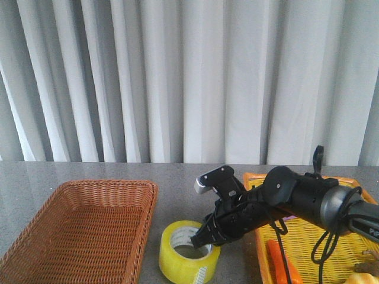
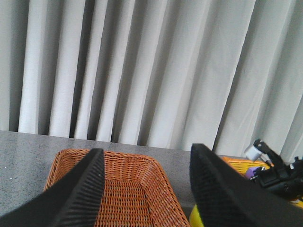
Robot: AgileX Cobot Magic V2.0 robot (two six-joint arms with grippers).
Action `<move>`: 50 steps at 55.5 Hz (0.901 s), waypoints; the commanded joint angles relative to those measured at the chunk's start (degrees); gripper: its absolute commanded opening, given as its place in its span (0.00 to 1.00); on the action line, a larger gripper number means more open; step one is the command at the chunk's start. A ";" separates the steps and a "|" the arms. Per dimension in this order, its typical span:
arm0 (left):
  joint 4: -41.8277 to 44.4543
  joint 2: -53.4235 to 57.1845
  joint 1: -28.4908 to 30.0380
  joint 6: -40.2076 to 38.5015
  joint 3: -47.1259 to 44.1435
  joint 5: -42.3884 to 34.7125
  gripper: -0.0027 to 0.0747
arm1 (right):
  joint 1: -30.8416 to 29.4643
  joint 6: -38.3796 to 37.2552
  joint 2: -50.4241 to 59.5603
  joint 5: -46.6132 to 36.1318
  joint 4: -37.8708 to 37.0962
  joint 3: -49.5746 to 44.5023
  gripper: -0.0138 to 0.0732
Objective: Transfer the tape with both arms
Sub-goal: 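Lift the tape roll with the right gripper and set it on the table, then open the right gripper and withdraw it from the tape roll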
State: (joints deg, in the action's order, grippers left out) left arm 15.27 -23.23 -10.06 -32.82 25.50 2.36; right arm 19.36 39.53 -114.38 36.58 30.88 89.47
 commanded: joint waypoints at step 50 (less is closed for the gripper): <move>-0.11 -0.64 -0.42 -0.46 1.92 -3.78 0.55 | -2.60 0.02 20.46 -2.27 2.13 2.29 0.62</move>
State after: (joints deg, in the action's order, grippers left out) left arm 15.27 -23.23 -10.06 -32.82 25.50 2.36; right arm 18.35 39.45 -101.43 34.49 31.81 89.93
